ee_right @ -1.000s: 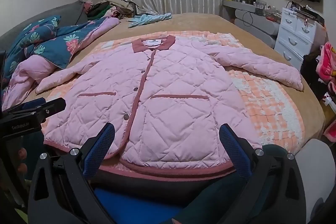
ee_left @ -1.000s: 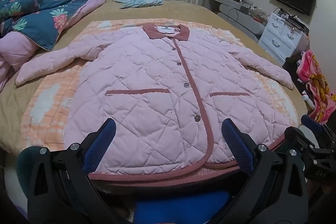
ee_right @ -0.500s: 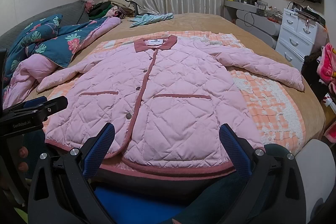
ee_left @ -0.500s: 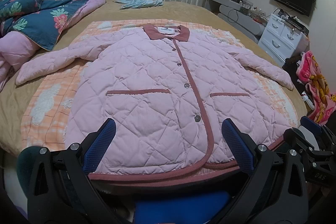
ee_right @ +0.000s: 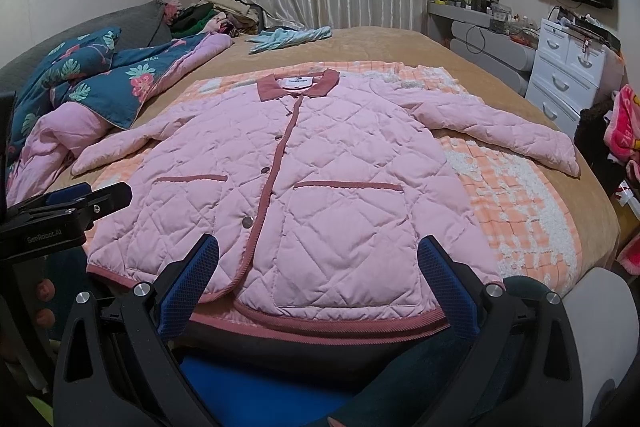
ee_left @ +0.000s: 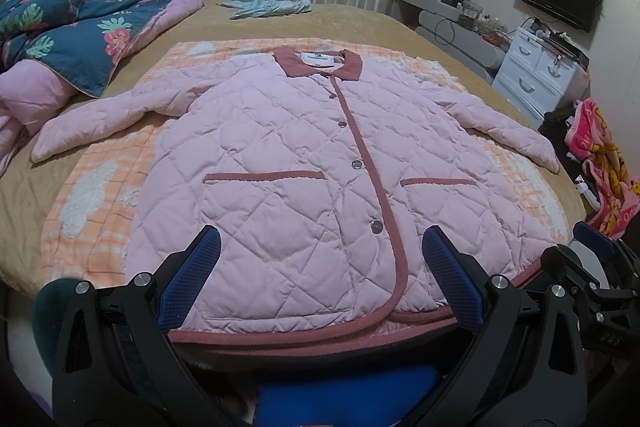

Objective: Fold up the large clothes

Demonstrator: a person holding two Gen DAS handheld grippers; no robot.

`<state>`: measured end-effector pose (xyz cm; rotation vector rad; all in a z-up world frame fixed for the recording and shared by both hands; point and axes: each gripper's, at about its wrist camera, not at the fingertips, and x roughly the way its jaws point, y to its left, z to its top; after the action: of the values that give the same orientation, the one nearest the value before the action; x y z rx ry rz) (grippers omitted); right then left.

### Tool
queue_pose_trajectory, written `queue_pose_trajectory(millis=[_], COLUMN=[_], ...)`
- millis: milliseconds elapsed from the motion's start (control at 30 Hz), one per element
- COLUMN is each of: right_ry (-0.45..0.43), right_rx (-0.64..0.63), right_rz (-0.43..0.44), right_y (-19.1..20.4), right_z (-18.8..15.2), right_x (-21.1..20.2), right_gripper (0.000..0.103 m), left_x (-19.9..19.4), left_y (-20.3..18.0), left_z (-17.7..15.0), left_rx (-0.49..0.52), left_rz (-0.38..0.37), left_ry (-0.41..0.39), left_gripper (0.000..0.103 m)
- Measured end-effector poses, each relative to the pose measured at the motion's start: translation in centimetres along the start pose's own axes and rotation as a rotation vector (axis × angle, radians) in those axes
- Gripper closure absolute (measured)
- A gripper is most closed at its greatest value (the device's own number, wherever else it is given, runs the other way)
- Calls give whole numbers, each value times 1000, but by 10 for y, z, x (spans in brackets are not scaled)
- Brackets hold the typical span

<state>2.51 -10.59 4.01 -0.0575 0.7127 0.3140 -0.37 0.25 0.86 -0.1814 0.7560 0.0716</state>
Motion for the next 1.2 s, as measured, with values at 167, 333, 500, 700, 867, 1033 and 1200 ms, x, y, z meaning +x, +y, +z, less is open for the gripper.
queue_pose_trajectory(millis=[167, 333, 500, 700, 867, 1033, 1200], right_ry=[0, 0, 2, 3, 8, 18, 26], right_rx=[-1, -1, -2, -2, -6, -11, -16], right_rz=[2, 1, 2, 2, 1, 5, 15], right_y=[0, 1, 1, 1, 0, 0, -1], right_z=[0, 0, 0, 0, -1, 1, 12], right_x=[0, 0, 0, 1, 3, 8, 16], right_gripper=[4, 4, 4, 4, 4, 4, 4], left_x=[-1, -2, -6, -6, -6, -4, 4], left_y=[-1, -2, -5, -6, -5, -2, -1], left_z=[2, 3, 5, 5, 5, 5, 11], left_rx=[-1, -2, -7, -8, -7, -10, -7], left_rz=[1, 0, -5, -5, -6, -1, 3], left_ry=[0, -1, -2, -2, -2, 4, 10], left_gripper=[8, 8, 8, 8, 8, 8, 8])
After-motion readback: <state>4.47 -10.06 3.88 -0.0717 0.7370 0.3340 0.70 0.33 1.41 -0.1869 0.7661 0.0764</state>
